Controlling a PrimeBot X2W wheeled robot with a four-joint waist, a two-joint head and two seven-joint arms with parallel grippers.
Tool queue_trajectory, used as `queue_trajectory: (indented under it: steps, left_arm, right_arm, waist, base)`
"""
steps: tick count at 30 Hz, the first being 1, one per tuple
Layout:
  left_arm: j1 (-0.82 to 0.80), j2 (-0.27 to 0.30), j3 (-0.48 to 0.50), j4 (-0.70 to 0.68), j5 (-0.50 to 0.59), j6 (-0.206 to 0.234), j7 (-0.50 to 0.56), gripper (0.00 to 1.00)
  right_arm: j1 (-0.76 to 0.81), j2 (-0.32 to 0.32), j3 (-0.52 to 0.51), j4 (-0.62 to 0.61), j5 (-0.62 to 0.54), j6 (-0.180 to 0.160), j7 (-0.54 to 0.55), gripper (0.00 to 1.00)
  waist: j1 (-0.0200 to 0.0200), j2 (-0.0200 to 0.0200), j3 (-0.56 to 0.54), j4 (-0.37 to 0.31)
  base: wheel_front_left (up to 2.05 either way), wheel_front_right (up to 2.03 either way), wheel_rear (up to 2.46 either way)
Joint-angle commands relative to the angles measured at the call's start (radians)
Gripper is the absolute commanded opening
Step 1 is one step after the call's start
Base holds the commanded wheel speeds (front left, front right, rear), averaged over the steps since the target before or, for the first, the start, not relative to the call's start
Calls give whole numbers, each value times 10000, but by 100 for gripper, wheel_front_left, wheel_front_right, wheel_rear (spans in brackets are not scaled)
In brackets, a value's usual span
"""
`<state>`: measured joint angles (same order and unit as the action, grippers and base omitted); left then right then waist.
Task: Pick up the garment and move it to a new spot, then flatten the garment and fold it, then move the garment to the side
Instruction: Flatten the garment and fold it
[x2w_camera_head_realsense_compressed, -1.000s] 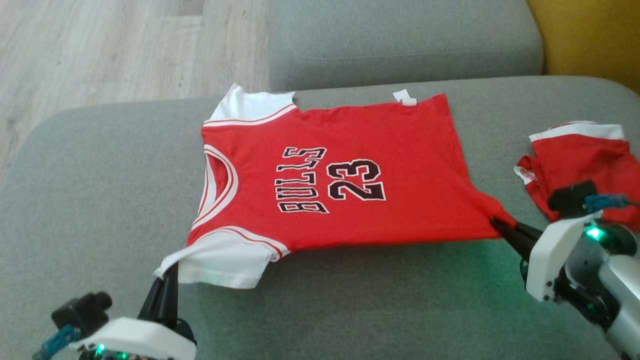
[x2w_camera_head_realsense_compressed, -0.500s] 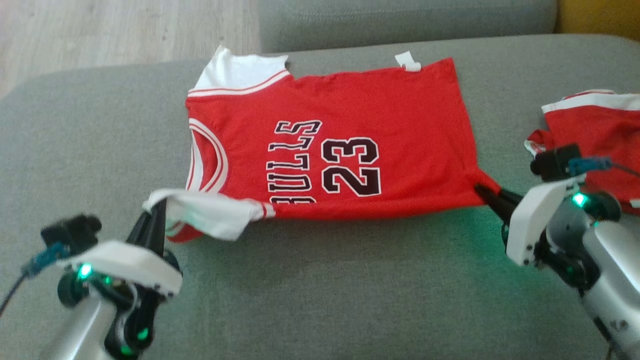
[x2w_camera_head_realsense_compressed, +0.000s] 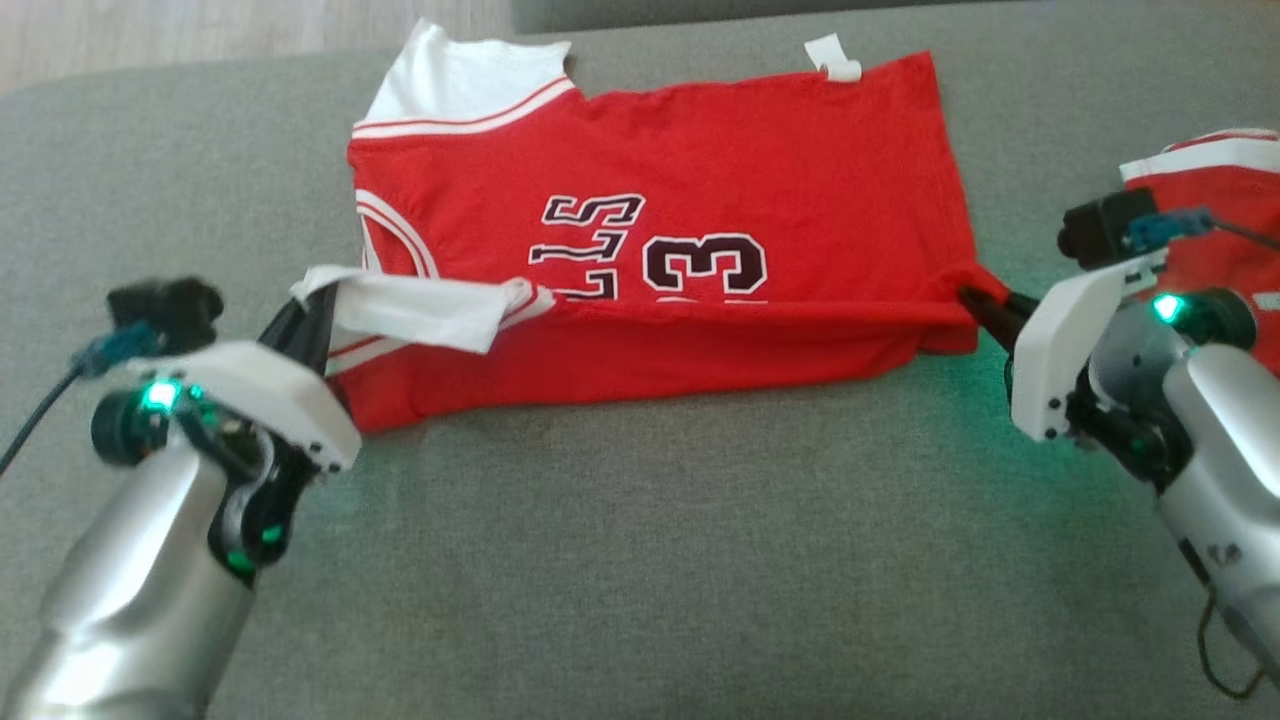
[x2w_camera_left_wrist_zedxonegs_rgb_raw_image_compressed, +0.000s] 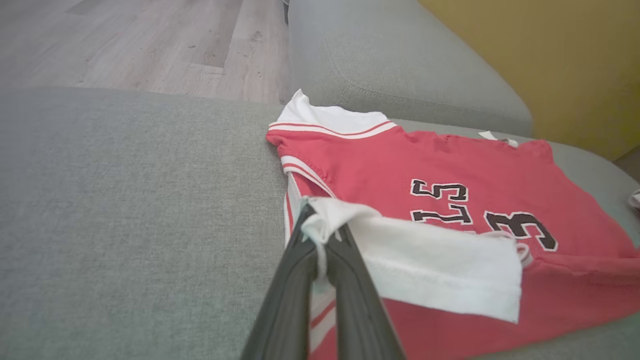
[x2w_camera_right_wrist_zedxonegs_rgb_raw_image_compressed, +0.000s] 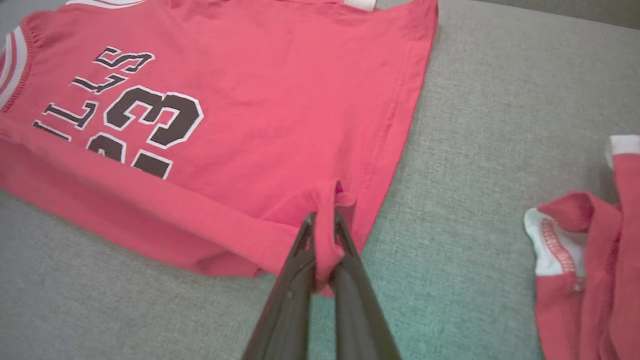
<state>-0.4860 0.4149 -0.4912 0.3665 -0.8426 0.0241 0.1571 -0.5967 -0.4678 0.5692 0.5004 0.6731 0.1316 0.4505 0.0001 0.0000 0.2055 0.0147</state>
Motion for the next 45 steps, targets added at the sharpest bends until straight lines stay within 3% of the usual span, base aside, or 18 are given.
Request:
queue_trajectory:
  steps: [1, 4, 5, 6, 11, 16, 23, 29, 35, 45]
  left_arm:
    - [-845, 314, 202, 58, 236, -130, 109, 0]
    - [-1526, 163, -25, 678, 509, -287, 121, 0]
    - [-1771, 94, -36, 887, 596, -307, 0, 48]
    - [-2027, 18, -2, 1097, 679, -298, -200, 100]
    - [-3092, -495, 479, 1977, 814, -296, -1863, 100]
    - [-3214, -964, 986, 2390, 582, -567, -3523, 100]
    - [-1776, -1461, 1582, 1368, 1144, -894, -4178, 100]
    - [414, -2367, 2556, 204, 2236, -909, -4186, 100]
    - [1926, -2973, 3109, 153, 2987, -1106, -4187, 100]
    - [2866, -3554, 4063, 340, 4075, -1217, -4188, 100]
  right_arm:
    - [-414, -42, 74, -86, -62, -9, -8, 0]
    - [-907, 10, 67, 368, -178, -9, -216, 0]
    - [-1101, 30, 19, 539, -325, -9, -453, 9]
    - [-1290, 79, -82, 750, -472, -9, -739, 100]
    - [-2088, 475, -664, 1702, -1051, -9, -2427, 100]
    - [-2273, 797, -1069, 2111, -1535, -9, -4569, 100]
    - [-1214, 1487, -2272, 2295, -1914, -9, -6720, 100]
    - [581, 2442, -3603, 1692, -2933, -9, -7098, 100]
    - [2325, 3414, -4779, 584, -3988, -9, -7118, 100]
    - [3587, 4146, -5427, -760, -4968, -9, -7121, 100]
  waist:
    - [-1, 0, 149, 6]
    - [-1, 0, 336, 4]
    - [-1, 0, 387, 6]
    - [-1, 0, 439, 4]
    - [-1, 0, 505, 9]
    - [-1, 0, 180, 10]
    - [-1, 0, -624, 76]
    - [-1, 0, -1238, 123]
    - [-1, 0, -1653, 27]
    - [-1, 0, -1536, -200]
  base:
    - [0, 0, 0]
    - [0, 0, 0]
    - [0, 0, 0]
    - [0, 0, 0]
    - [0, 0, 0]
    - [0, 0, 0]
    - [0, 0, 0]
    - [0, 0, 0]
    - [0, 0, 0]
    - [0, 0, 0]
